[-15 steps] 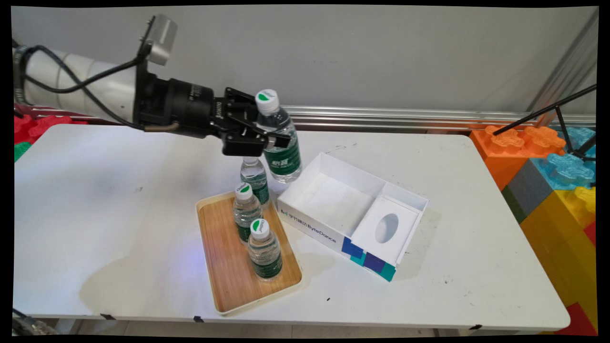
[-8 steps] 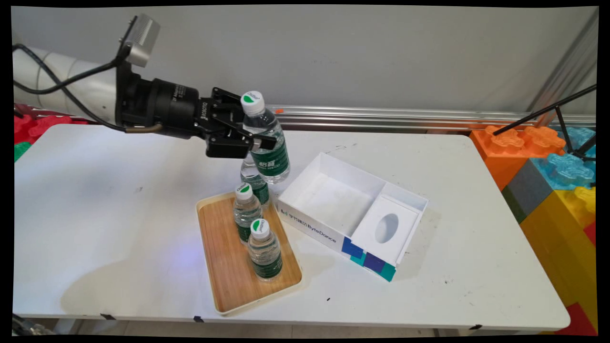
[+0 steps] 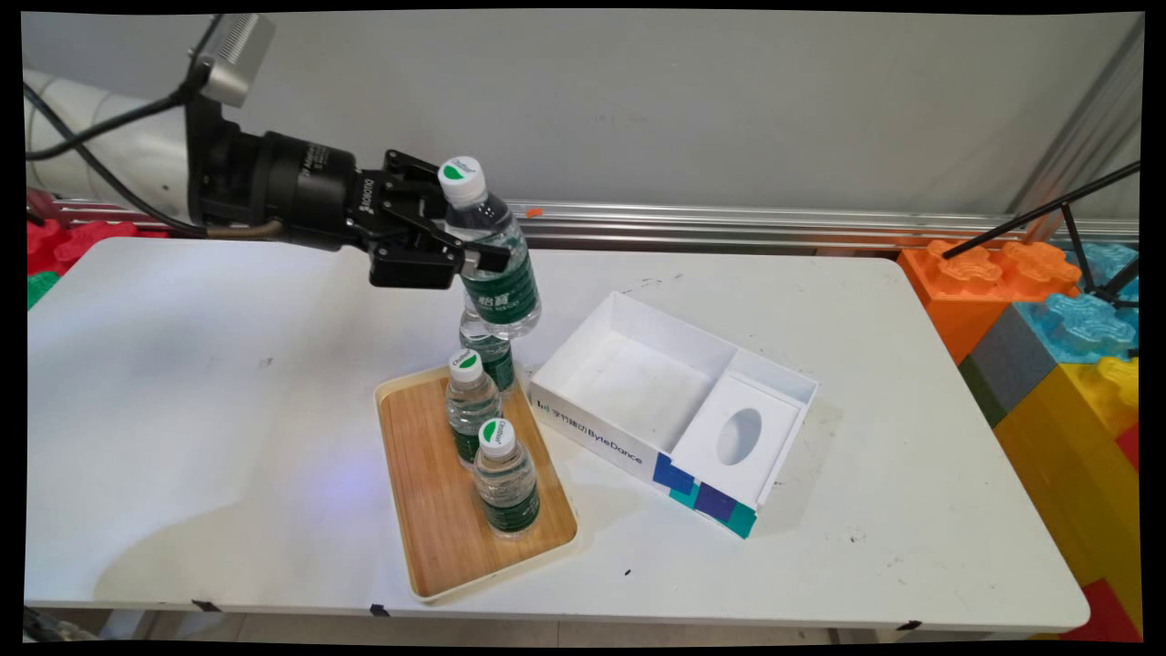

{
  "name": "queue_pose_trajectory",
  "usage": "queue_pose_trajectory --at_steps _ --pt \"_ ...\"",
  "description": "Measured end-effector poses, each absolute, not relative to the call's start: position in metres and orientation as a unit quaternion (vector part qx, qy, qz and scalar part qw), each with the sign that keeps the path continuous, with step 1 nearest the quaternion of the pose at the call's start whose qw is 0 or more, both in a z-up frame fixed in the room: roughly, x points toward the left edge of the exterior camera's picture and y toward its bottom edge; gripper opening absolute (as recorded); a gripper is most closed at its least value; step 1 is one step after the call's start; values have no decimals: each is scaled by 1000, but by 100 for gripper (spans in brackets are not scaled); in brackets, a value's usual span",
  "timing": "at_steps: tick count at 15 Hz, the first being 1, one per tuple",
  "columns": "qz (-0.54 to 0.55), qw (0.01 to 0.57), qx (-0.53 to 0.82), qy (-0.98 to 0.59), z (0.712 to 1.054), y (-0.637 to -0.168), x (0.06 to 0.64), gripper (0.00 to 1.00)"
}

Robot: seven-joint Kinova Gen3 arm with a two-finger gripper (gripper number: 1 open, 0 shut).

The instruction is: Place the picked object on the tray

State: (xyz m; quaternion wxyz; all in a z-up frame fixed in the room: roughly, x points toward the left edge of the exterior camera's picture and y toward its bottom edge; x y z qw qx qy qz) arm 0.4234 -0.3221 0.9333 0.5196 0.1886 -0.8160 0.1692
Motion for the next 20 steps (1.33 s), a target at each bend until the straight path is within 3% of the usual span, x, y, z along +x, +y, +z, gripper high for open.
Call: queue_pose_trajectory --at_steps 20 --pt "183 482 197 -834 946 -305 472 0"
